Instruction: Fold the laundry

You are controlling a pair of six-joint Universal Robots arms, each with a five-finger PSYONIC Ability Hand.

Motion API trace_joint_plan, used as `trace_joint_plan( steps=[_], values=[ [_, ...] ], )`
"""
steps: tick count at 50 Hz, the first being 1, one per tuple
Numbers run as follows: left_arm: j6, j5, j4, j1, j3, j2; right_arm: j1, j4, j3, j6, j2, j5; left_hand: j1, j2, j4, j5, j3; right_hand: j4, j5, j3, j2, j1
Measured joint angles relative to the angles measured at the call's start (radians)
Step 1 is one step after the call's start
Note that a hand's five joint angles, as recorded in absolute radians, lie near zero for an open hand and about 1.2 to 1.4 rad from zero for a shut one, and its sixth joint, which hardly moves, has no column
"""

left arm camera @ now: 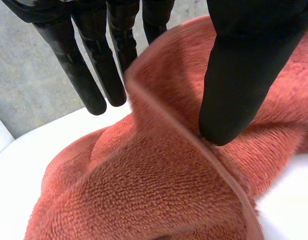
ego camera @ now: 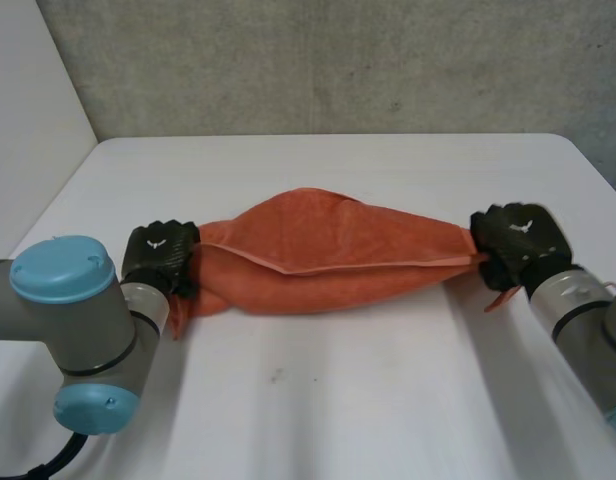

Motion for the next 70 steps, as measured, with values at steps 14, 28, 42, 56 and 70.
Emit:
trace_joint_plan(
  steps=[14,28,42,56,70],
  values=[
    [-0.004,-0.021,0.015,0.002,0.001,0.0,-0.051,0.04,0.029,-0.016,-0.11,-0.051,0.11,0.115,0.114,0.112,0.114,0.0,0.0,0.0,0.0,0.0],
    [-0.001,-0.034,0.005,0.004,-0.007,0.005,-0.104,0.078,0.055,-0.045,-0.123,-0.075,0.47,0.502,0.5,0.493,0.497,0.0,0.0,0.0,0.0,0.0],
    [0.106,0.001,-0.038,0.086,-0.1,0.355,-0.172,0.464,-0.142,-0.237,-0.17,-0.097,0.515,0.551,0.551,0.535,0.548,0.0,0.0,0.0,0.0,0.0],
    [0.153,0.186,-0.303,0.19,-0.116,0.611,-0.172,0.927,-0.397,-0.378,-0.282,-0.177,0.527,0.552,0.552,0.548,0.548,0.0,0.004,0.0,0.0,0.0],
    [0.316,0.192,-0.304,0.21,0.027,0.153,-0.144,0.924,-0.452,-0.533,0.129,-0.103,0.528,0.552,0.552,0.548,0.549,0.0,0.007,0.001,0.0,0.0]
  ],
)
